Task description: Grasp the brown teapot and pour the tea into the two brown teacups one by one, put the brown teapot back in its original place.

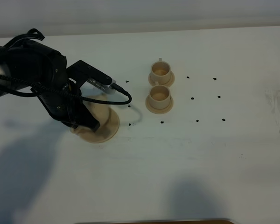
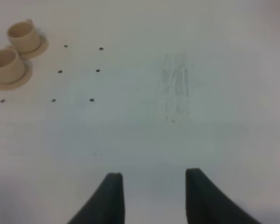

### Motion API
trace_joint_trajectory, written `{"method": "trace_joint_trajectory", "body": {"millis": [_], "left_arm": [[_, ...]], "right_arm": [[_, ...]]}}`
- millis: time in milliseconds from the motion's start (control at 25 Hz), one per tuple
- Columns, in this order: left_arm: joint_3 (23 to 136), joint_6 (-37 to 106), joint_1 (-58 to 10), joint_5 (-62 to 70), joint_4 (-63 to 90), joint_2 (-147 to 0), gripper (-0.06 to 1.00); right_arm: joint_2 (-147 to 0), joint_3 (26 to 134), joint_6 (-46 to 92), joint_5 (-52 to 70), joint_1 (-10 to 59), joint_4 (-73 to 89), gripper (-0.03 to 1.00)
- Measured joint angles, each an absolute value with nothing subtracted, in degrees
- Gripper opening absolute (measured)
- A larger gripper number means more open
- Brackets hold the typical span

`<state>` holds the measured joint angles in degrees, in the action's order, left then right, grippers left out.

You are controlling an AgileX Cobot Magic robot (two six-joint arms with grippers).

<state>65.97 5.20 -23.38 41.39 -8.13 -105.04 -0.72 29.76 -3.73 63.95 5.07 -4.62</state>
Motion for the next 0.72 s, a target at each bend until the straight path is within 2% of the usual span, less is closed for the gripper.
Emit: {"method": "trace_joint_trajectory", "body": {"millis": [720], "left_arm": [[68.28, 10.29, -23.39, 39.56, -8.22, -102.77, 0.17]], "right_arm": [[-0.72, 29.76, -3.73, 63.95, 5.07, -4.62, 0.31]]}}
